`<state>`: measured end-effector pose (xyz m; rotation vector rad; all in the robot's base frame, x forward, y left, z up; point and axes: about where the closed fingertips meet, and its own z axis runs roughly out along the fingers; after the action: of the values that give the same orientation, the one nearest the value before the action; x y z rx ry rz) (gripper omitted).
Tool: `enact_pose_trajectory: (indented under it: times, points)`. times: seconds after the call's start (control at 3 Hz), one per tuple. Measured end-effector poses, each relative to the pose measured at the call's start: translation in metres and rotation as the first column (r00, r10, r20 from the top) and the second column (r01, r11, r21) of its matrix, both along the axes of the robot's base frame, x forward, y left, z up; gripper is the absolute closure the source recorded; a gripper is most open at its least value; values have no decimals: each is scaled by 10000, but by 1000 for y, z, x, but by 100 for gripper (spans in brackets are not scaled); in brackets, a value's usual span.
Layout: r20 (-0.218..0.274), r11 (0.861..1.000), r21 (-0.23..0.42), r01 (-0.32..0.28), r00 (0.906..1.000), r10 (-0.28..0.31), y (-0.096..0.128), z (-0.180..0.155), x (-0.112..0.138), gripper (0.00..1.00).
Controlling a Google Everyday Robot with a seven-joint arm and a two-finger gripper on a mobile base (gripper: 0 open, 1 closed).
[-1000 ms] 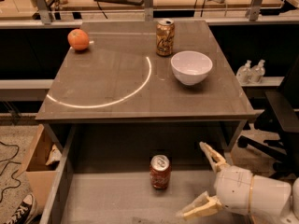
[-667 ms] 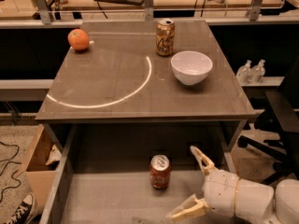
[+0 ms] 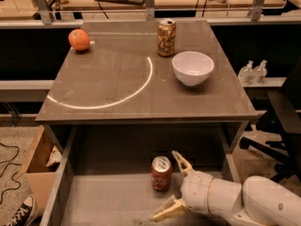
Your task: Pick coke can from top drawer and place on counter
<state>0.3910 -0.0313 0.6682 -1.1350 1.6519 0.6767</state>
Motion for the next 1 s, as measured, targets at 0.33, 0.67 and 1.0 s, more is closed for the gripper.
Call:
enact_pose_trajectory:
  times: [0.33, 0.67, 1.0]
  points:
    - [-34, 10000, 27, -73, 10000, 73, 12, -10, 9, 16]
    - [-34, 10000, 27, -96, 9999, 96, 13, -9, 9, 40]
    - [-31, 9999, 29, -125, 9999, 125, 15, -9, 8, 64]
